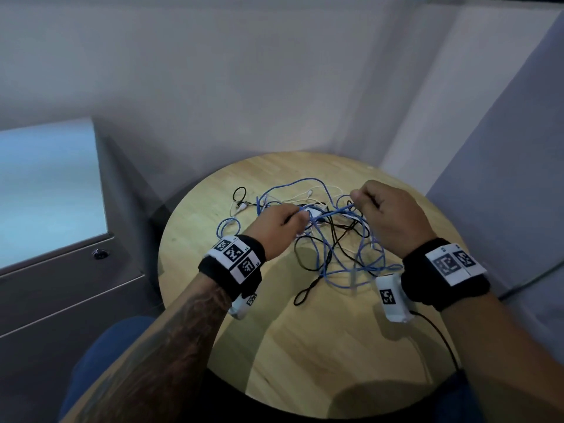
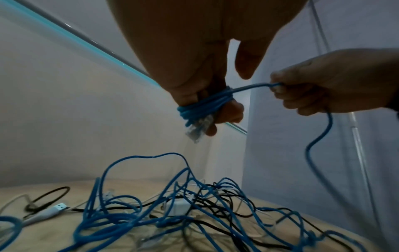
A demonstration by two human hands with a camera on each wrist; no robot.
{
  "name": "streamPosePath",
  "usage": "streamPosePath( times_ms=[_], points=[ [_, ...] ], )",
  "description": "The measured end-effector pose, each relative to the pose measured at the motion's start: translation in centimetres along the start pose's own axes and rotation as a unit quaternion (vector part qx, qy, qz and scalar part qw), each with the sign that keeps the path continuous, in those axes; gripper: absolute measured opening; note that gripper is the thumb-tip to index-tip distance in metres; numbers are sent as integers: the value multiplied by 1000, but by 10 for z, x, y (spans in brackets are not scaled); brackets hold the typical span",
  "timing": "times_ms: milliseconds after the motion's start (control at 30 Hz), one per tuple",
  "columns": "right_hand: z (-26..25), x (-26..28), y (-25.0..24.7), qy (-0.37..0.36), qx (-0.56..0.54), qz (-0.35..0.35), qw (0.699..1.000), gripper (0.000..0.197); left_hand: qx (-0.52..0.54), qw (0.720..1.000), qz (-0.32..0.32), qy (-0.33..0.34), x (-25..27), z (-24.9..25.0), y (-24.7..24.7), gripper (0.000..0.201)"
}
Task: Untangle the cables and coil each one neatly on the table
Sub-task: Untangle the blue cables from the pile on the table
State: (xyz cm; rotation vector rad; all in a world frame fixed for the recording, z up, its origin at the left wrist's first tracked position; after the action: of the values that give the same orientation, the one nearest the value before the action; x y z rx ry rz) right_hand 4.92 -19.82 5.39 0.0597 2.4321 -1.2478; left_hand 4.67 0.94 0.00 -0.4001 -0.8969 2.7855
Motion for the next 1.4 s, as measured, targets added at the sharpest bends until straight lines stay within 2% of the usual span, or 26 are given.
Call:
streamPosePath(
  times_ms=[100, 167, 200, 267, 367, 400, 433, 467, 600, 667, 700, 767, 800, 900, 967, 1067, 1133, 1233, 1300, 1333, 1400],
  points=[
    [5, -2, 6, 11, 12, 13, 1000, 45, 6, 997, -72, -5, 4, 8, 13, 37],
    [10, -4, 9, 33, -11, 16, 999, 47, 133, 987, -84, -44, 5, 9, 13, 38],
    [12, -4, 13, 42, -31, 17, 998, 47, 226, 968, -81, -67, 5, 11, 12, 39],
    [8, -1, 24, 47, -75, 13, 996, 45, 425, 898, -75, -90, 6, 18, 9, 37],
    [-11, 13, 58, 16, -99, -57, 993, 39, 644, 759, -54, -83, 3, 23, -1, 27],
    [-20, 21, 70, 3, -110, -94, 989, 34, 683, 725, -40, -74, 1, 21, -4, 25],
    [-29, 27, 80, -7, -124, -129, 984, 29, 702, 709, -23, -68, -1, 17, -6, 25],
    [-37, 31, 86, -9, -137, -161, 977, 25, 702, 709, 0, -68, -3, 13, -8, 24],
    [-54, 48, 93, 16, -176, -293, 940, 17, 638, 751, 154, -71, -6, -14, -18, 20],
    [-61, 54, 89, -11, -149, -293, 945, 19, 581, 784, 209, -64, -7, -26, -25, 18],
    [-63, 52, 84, -28, -134, -263, 955, 22, 526, 820, 216, -61, -7, -28, -27, 18],
    [-63, 43, 69, -41, -131, -196, 971, 22, 373, 908, 186, -50, -4, -21, -24, 19],
    [-62, 36, 58, -34, -144, -167, 975, 19, 316, 935, 154, -38, -4, -13, -20, 19],
    [-52, 23, 28, -6, -216, -113, 970, 13, 262, 963, 59, -19, 3, 12, -2, 21],
    [-50, 20, 14, -26, -223, -81, 971, 10, 240, 971, -9, 2, 6, 24, 9, 28],
    [-37, 14, 8, -53, -158, -30, 986, 4, 244, 965, -92, 10, 9, 31, 21, 33],
    [-31, 13, 11, -51, -173, -26, 983, 9, 298, 950, -95, -8, 8, 32, 20, 33],
    [-40, 19, 26, -34, -239, -90, 966, 23, 458, 884, -75, -55, 8, 30, 17, 33],
    [-49, 24, 38, -16, -309, -159, 937, 26, 539, 836, -75, -74, 10, 30, 14, 32],
    [-51, 25, 42, -9, -332, -178, 926, 26, 563, 818, -77, -84, 11, 29, 14, 32],
    [-48, 22, 43, -4, -328, -179, 928, 23, 592, 797, -74, -90, 12, 29, 13, 31]
  ],
)
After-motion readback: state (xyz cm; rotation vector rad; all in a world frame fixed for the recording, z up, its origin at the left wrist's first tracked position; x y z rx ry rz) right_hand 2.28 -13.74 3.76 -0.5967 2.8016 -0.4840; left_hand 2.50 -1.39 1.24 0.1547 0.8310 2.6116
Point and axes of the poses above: each hand's wrist, its own x-axis away from the middle knuckle, its own y-axis out of the palm, z = x × y, the point moved 6 cm from there along -x, towards the middle knuckle, and after that the axes turned 4 degrees about y, right-handed, at the moved point
